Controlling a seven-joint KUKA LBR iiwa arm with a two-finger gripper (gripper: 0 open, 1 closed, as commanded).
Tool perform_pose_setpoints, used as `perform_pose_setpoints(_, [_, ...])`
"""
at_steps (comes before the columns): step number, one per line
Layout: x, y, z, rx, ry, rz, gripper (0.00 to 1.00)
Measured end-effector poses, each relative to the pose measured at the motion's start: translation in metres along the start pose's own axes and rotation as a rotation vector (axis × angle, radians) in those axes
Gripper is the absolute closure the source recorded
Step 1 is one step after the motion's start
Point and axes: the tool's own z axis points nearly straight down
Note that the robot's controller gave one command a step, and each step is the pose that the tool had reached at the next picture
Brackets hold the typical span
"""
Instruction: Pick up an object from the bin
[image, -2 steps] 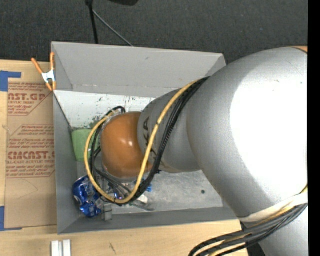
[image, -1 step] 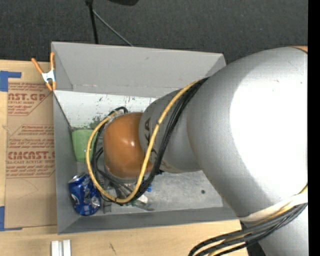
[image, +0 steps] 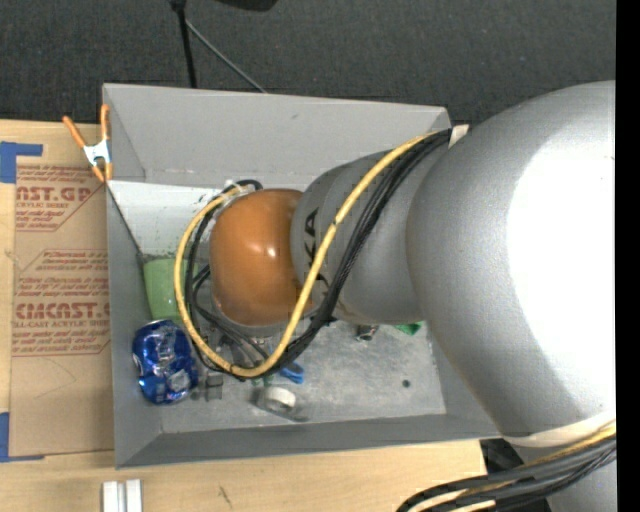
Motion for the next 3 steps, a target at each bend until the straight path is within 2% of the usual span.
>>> perform_pose_setpoints(1, [0.012,0.026,-0.016,0.002,0.004,-0.014,1.00])
perform_pose_setpoints(2, [0.007,0.013,-0.040,0.001,0.000,-0.011,1.00])
perform_pose_setpoints(3, [-0.010,0.021,-0.026,0.001,0.002,-0.016,1.00])
